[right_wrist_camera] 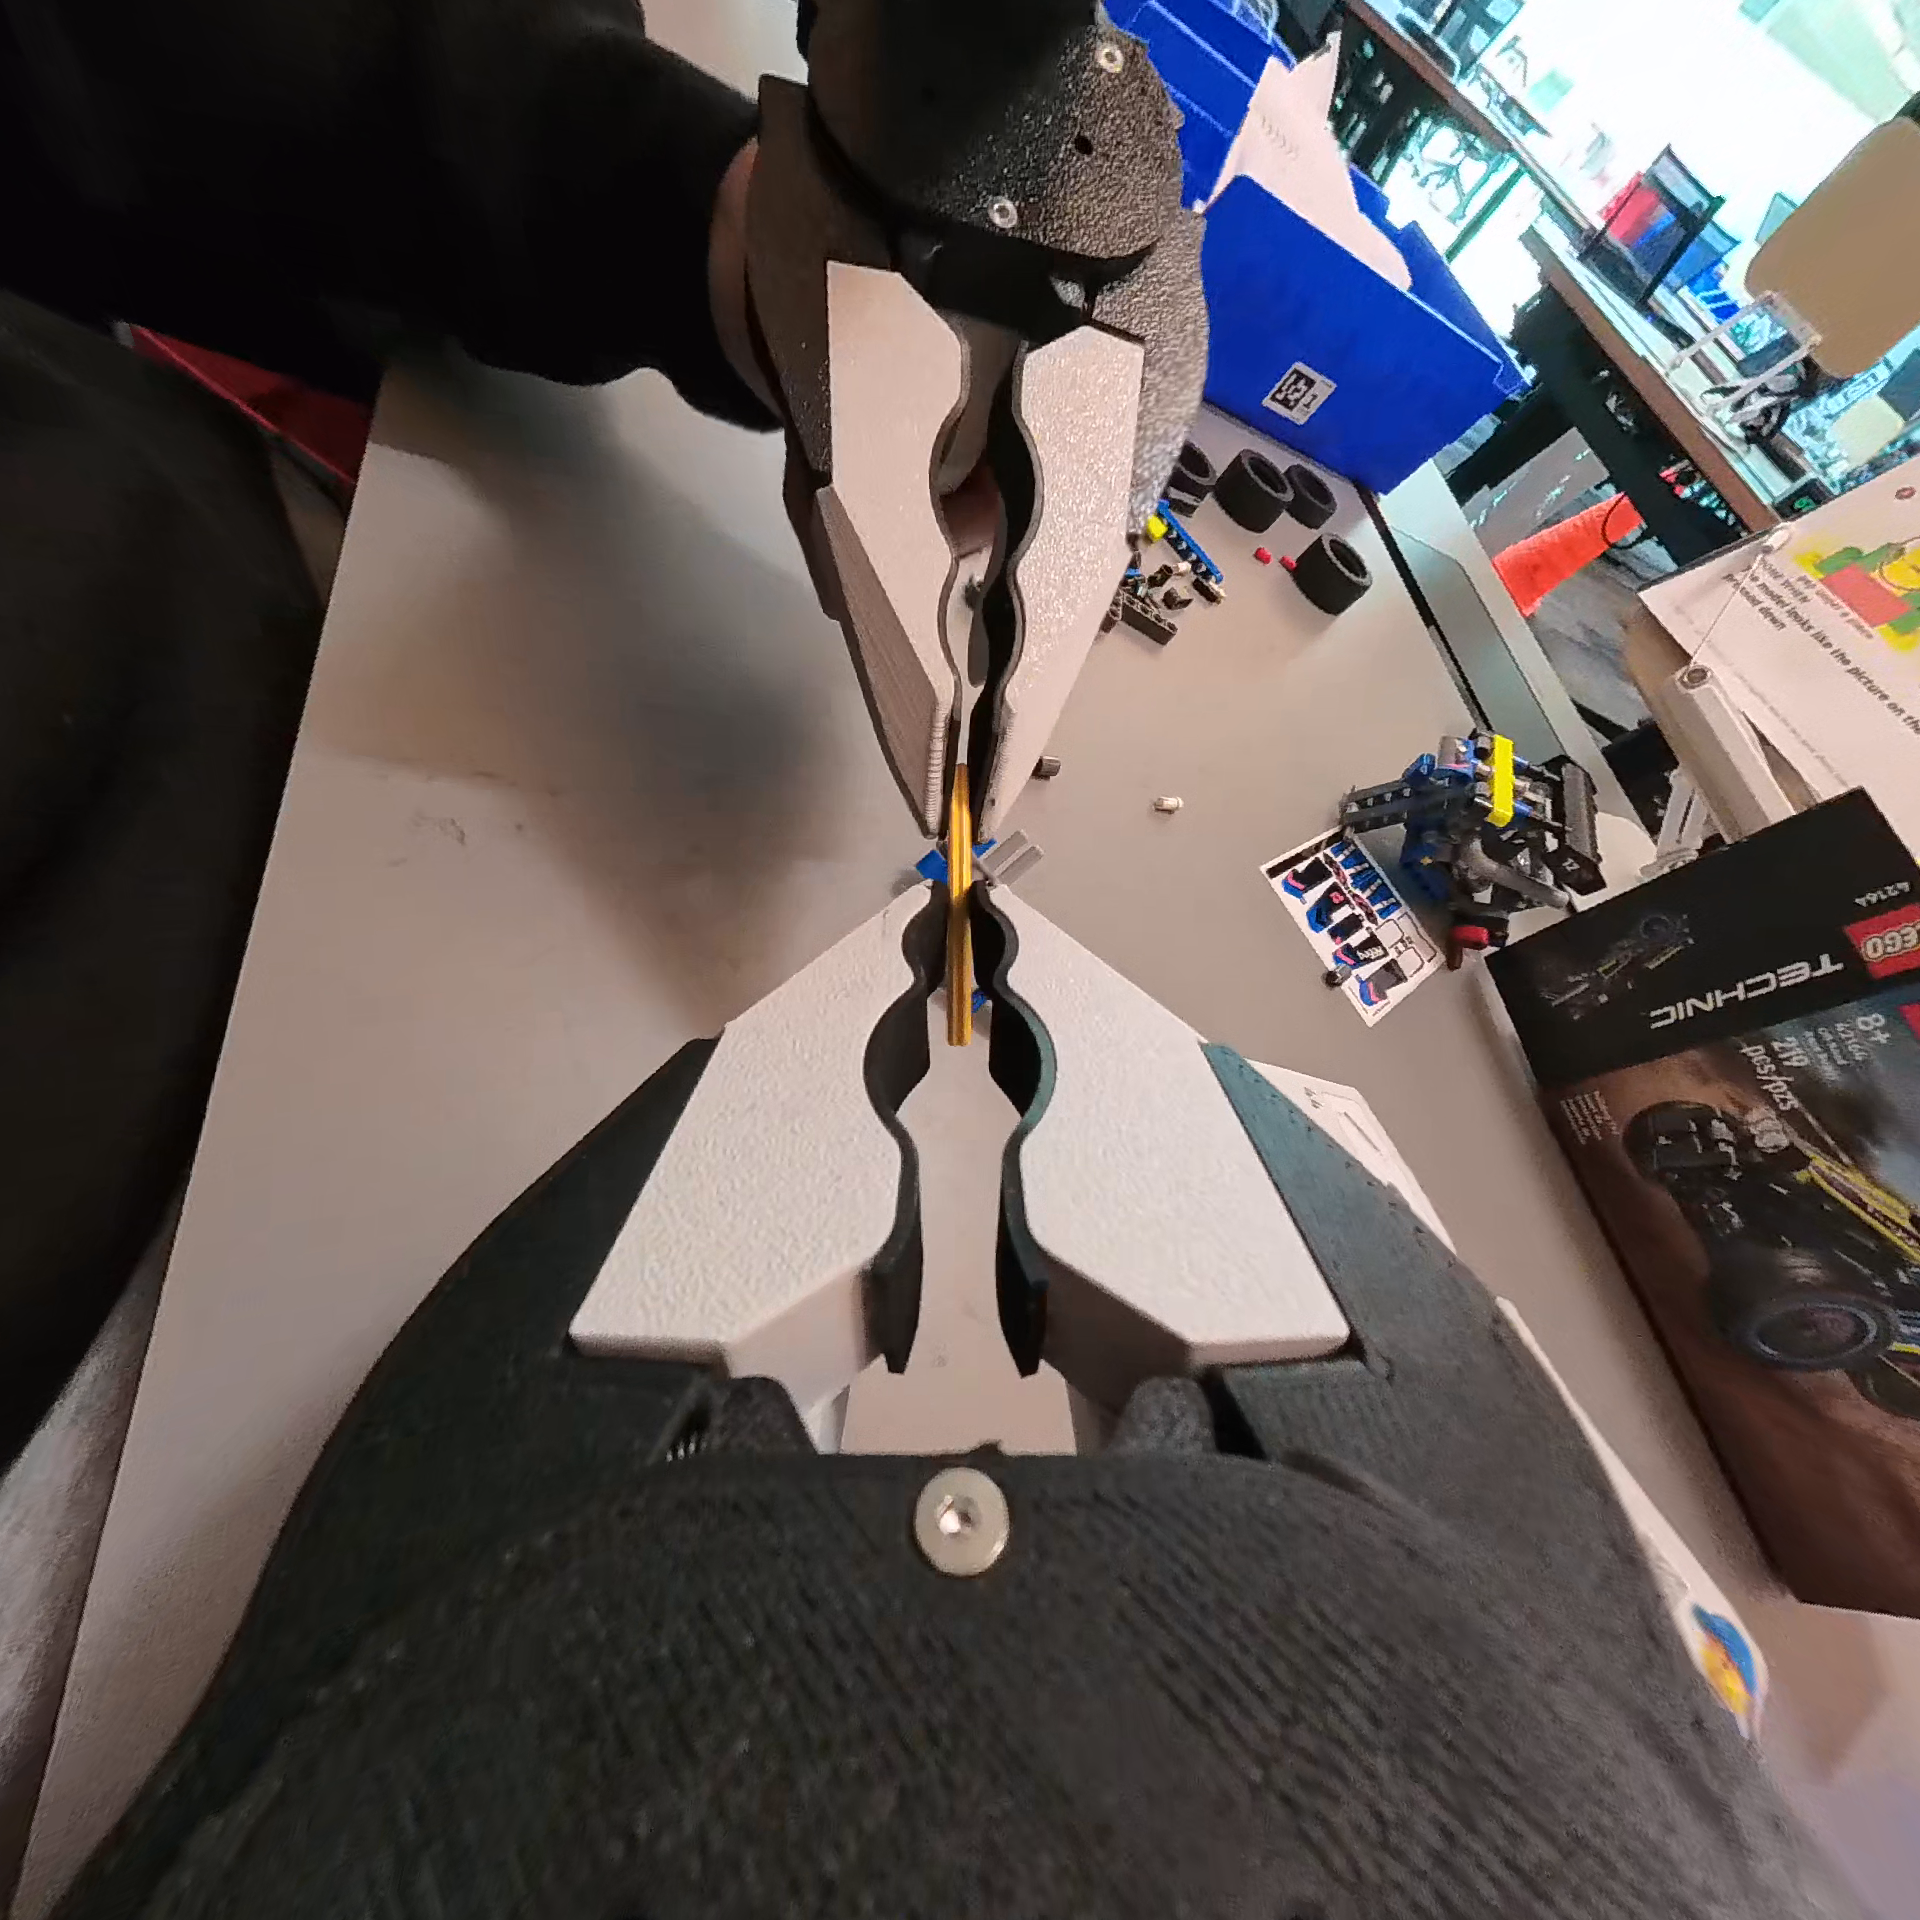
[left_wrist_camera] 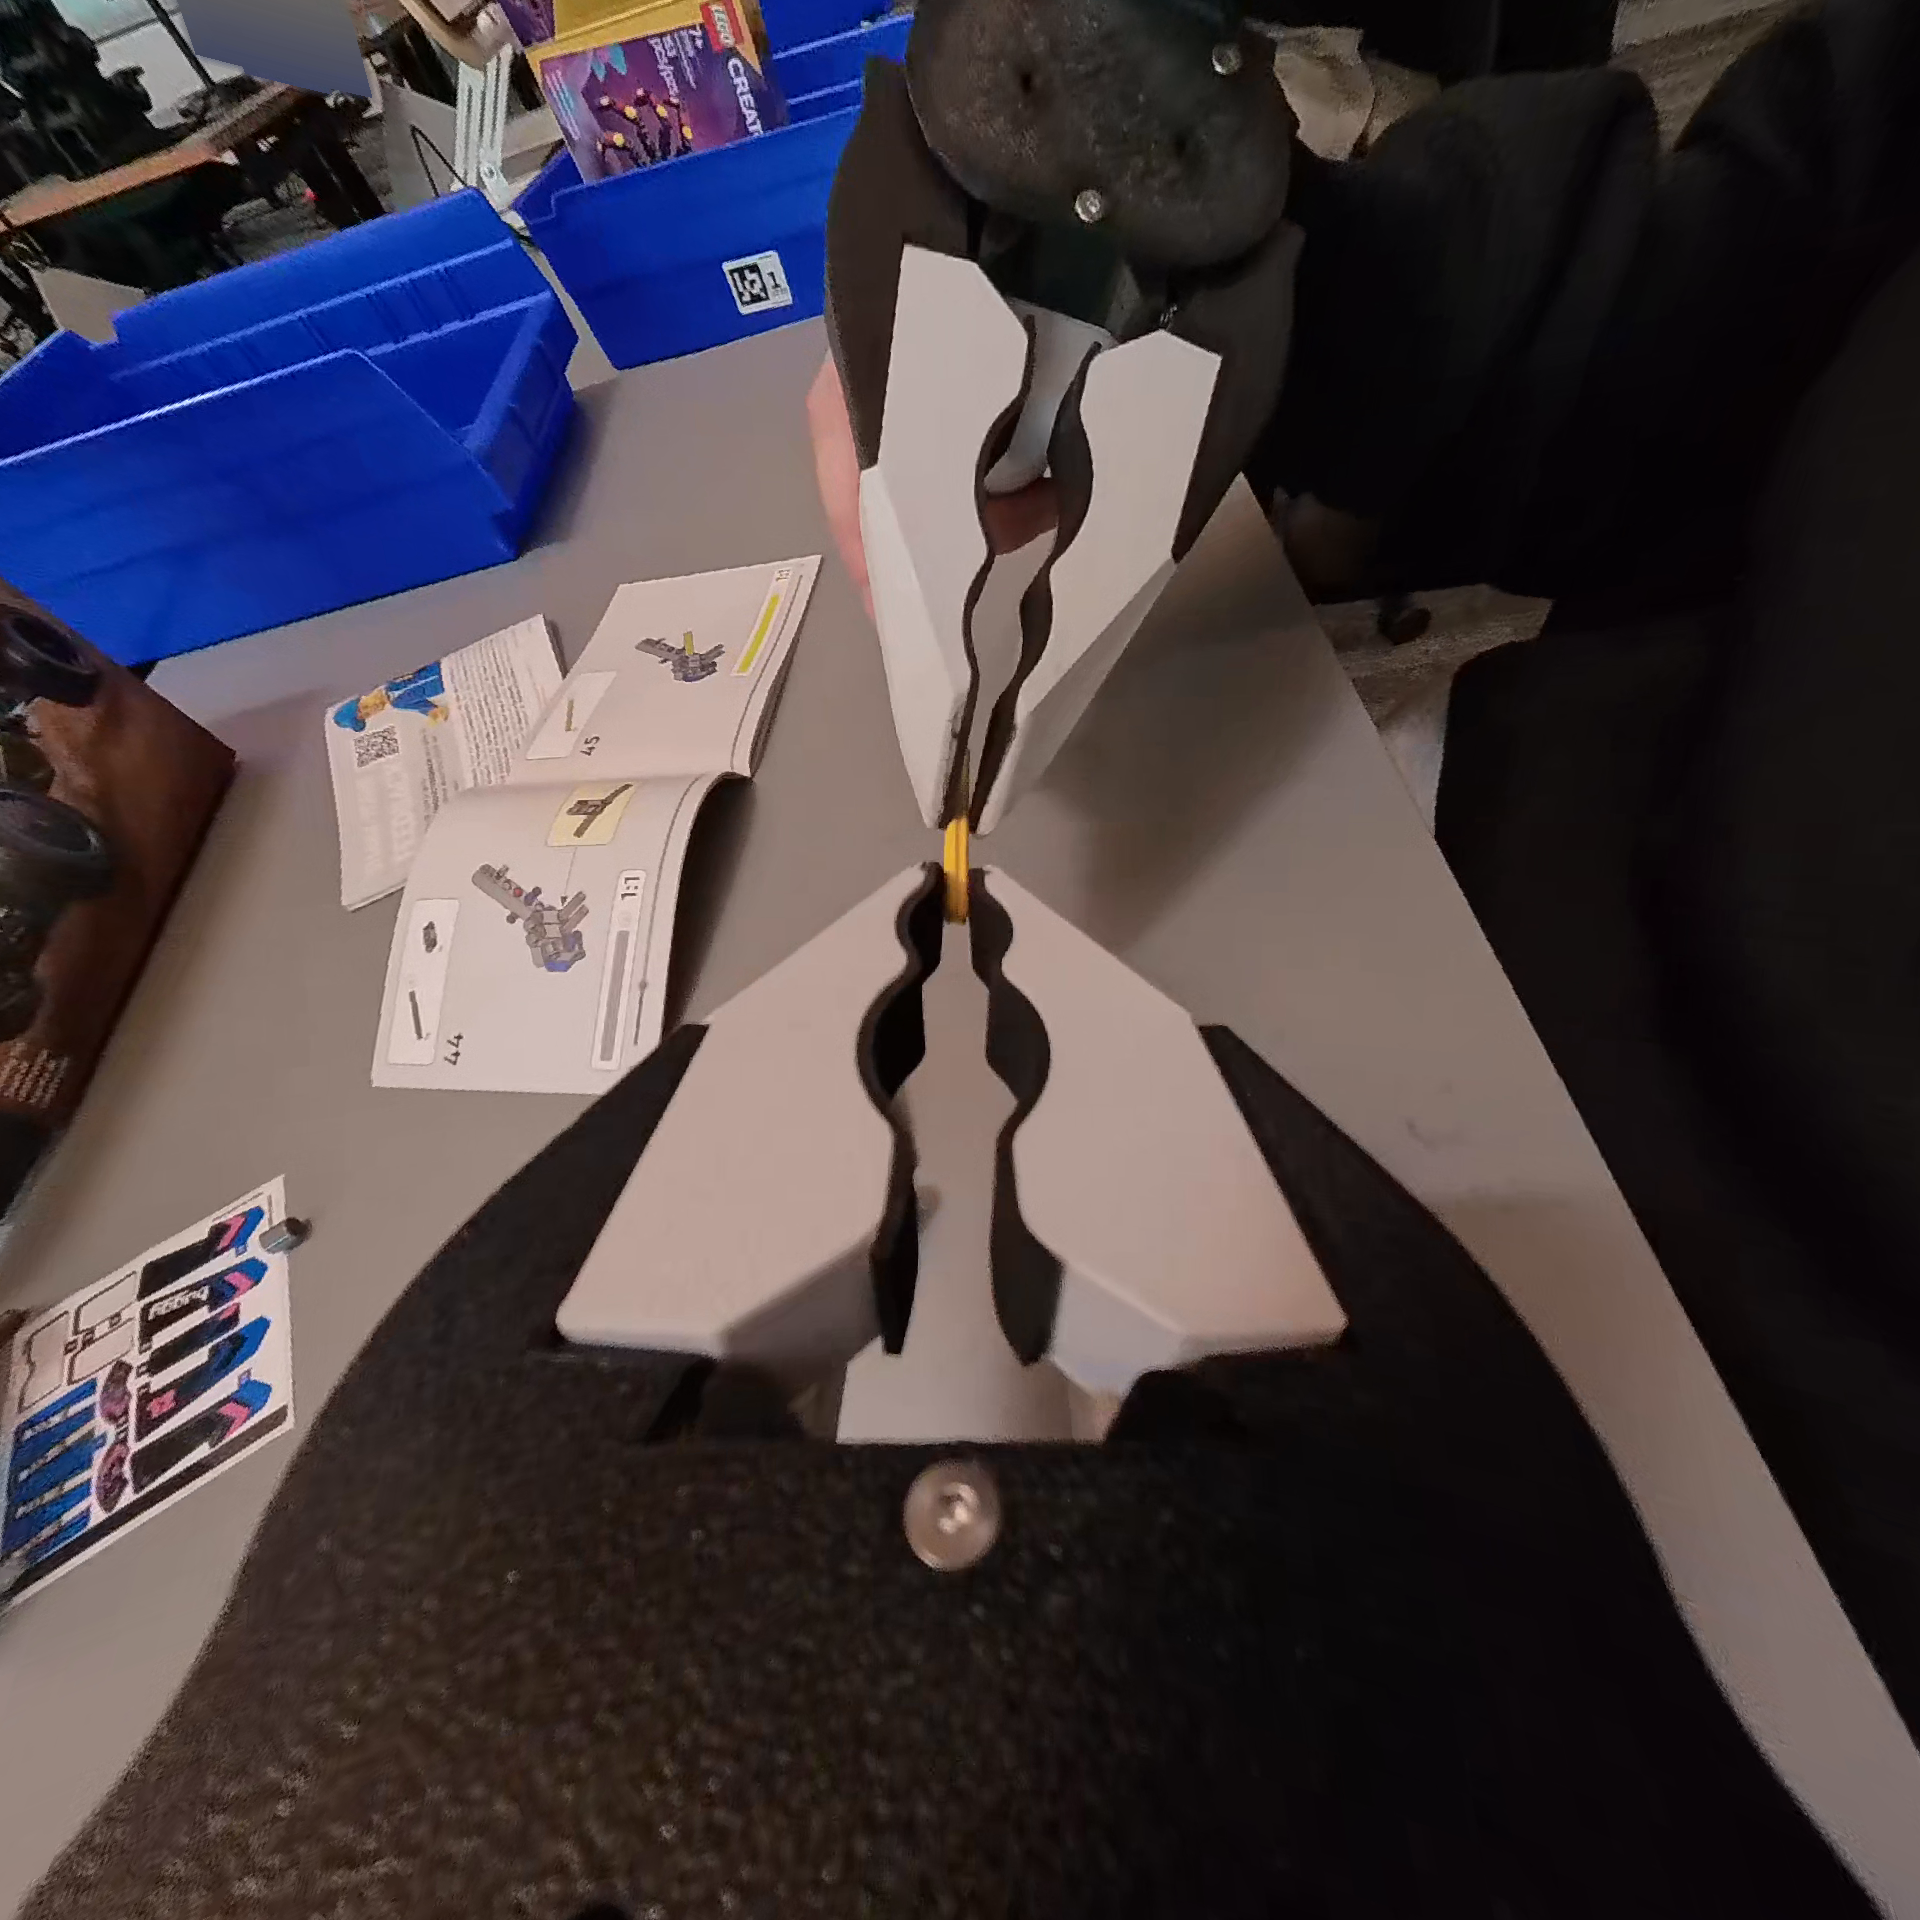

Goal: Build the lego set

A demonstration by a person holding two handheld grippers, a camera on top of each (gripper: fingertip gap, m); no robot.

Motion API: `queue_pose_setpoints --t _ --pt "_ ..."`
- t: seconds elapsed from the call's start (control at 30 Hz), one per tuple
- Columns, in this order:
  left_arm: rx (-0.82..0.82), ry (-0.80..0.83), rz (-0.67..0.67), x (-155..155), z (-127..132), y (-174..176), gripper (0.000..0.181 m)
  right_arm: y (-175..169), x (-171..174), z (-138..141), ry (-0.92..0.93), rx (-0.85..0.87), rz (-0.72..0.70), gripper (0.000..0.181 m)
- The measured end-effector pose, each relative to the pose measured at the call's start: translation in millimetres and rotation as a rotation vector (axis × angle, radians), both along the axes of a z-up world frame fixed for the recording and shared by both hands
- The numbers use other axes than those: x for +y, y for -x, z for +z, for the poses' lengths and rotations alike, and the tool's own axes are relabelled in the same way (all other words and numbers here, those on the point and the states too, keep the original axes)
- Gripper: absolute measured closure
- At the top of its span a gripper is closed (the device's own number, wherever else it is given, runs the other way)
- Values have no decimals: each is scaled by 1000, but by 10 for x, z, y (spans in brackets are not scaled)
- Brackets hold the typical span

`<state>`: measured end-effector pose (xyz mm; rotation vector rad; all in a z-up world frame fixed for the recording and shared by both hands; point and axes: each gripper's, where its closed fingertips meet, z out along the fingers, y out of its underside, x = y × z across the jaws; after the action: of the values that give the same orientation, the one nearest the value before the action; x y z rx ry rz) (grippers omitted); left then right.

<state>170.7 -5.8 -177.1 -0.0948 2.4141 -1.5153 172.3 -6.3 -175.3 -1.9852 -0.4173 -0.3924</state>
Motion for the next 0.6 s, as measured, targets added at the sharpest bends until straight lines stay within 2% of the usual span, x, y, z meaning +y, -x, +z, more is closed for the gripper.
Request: queue_pose_setpoints --t 0.23,0.37,0.6 --pt "24 119 -30 -16 89 24 180 51 37 51 -102 141 53 172" --pt "37 156 -54 -30 121 53 180 71 41 112 -150 184 74 179" --pt "25 179 -68 -38 131 58 180 77 44 124 -179 211 91 179"
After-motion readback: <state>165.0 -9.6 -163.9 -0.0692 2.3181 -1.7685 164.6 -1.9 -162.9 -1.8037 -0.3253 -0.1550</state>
